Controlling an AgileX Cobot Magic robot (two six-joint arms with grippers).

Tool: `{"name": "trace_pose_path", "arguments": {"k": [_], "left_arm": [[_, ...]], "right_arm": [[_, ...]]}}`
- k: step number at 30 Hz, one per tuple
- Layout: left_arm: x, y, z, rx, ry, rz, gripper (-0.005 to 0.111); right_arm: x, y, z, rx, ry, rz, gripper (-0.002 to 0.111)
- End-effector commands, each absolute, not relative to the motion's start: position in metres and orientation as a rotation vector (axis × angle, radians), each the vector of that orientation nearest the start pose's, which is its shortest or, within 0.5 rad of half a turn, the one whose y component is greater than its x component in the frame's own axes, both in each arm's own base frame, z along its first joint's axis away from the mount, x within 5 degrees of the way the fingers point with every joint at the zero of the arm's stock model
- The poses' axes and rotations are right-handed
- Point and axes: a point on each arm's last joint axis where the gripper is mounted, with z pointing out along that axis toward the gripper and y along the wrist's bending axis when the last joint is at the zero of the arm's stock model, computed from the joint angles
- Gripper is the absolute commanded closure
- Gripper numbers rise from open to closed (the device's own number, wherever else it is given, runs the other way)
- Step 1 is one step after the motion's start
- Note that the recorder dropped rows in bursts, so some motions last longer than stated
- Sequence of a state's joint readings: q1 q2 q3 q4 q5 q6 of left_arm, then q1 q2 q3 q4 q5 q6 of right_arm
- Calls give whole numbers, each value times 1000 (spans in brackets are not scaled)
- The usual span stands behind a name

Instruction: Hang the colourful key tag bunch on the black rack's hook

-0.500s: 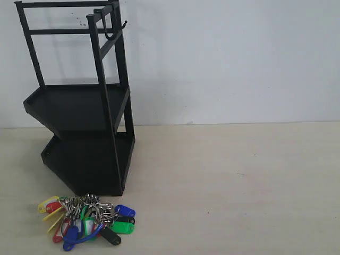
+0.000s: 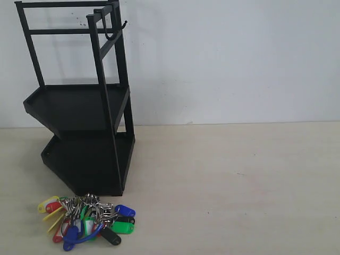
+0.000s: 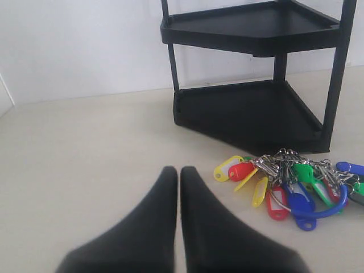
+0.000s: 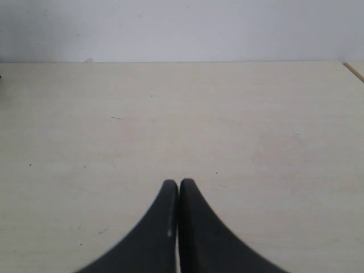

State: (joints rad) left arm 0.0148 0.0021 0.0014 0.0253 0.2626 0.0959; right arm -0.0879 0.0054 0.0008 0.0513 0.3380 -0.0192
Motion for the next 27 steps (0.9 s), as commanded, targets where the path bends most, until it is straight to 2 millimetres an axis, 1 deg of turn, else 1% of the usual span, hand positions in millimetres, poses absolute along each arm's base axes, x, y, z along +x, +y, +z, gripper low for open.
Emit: {"name": "trace_pose_path", "arguments": {"k": [1,18,20,22,23,27], "left_arm": [[55,1,190,88,1738,103,102],[55,1,190,88,1738,103,102],[55,1,190,88,1738,103,102],[55,1,190,88,1738,103,102],[55,1,190,88,1738,103,102],[55,1,190,88,1738,103,102]], "right_arm": [[54,-3,183,90,1815,-31,108],[54,-3,183,90,1815,-31,108],[54,-3,185,90,1793,-32,108],[55,-4,192,89,1711,-37,108],[56,-4,201,88,1617,-43,108],[54,-5,223,83,1369,-56,108]]}}
